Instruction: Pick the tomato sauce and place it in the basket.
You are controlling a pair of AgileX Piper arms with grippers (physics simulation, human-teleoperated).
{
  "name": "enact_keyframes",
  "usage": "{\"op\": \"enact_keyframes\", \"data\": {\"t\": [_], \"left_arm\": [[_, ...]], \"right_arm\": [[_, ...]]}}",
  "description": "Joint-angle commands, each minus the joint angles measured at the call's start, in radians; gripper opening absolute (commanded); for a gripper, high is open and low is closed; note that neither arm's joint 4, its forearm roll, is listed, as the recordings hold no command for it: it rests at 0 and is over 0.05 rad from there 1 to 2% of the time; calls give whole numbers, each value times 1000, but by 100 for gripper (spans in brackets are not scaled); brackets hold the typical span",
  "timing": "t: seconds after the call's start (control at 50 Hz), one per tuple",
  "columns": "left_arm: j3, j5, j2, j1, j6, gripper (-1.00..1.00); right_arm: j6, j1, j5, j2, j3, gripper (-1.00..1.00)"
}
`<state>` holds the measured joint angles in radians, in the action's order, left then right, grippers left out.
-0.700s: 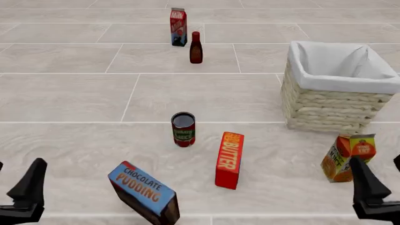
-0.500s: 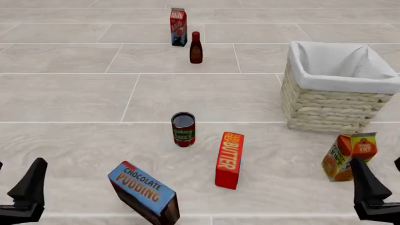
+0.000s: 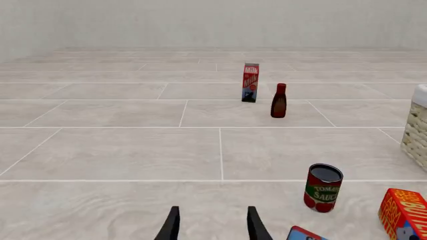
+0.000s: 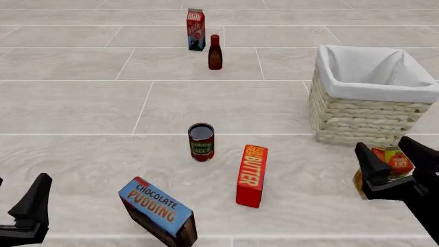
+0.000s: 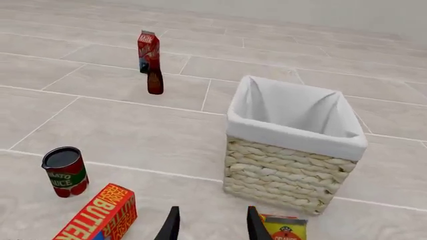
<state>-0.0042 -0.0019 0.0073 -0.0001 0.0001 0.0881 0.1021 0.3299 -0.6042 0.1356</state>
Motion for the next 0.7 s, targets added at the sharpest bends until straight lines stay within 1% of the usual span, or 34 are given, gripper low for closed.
{"op": "enact_keyframes", "data": {"t": [0.02, 0.12, 0.14, 0.18, 0.2, 0.24, 0.26, 0.28, 0.3, 0.34, 0.36, 0.38, 0.42, 0.44, 0.48, 0.5, 0.62, 0.64, 0.7], "left_arm": [[0, 0, 0, 0, 0, 100], [0, 0, 0, 0, 0, 100], [0, 0, 0, 0, 0, 100], [0, 0, 0, 0, 0, 100], [0, 0, 0, 0, 0, 100], [0, 0, 0, 0, 0, 100], [0, 0, 0, 0, 0, 100], [0, 0, 0, 0, 0, 100], [0, 0, 0, 0, 0, 100], [0, 0, 0, 0, 0, 100], [0, 0, 0, 0, 0, 100], [0, 0, 0, 0, 0, 100], [0, 0, 0, 0, 0, 100], [0, 0, 0, 0, 0, 100], [0, 0, 0, 0, 0, 100], [0, 0, 0, 0, 0, 100], [0, 0, 0, 0, 0, 100], [0, 0, 0, 0, 0, 100], [0, 0, 0, 0, 0, 100]], "right_arm": [[34, 78, 147, -305, 95, 100], [43, 99, 143, -369, 153, 100], [43, 126, 123, -392, 182, 100], [51, 132, 113, -406, 202, 100], [46, 140, 107, -413, 212, 100], [52, 159, 93, -440, 242, 100], [64, 170, 88, -459, 257, 100], [61, 186, 82, -471, 270, 100], [73, 179, 81, -494, 283, 100], [67, 182, 86, -490, 285, 100], [65, 193, 82, -515, 303, 100], [73, 190, 91, -528, 305, 100], [62, 204, 98, -565, 323, 100], [71, 207, 102, -585, 331, 100], [61, 219, 106, -613, 346, 100], [66, 222, 105, -639, 358, 100], [52, 251, 113, -696, 396, 100], [60, 256, 114, -717, 408, 100], [53, 267, 116, -742, 427, 100]]}}
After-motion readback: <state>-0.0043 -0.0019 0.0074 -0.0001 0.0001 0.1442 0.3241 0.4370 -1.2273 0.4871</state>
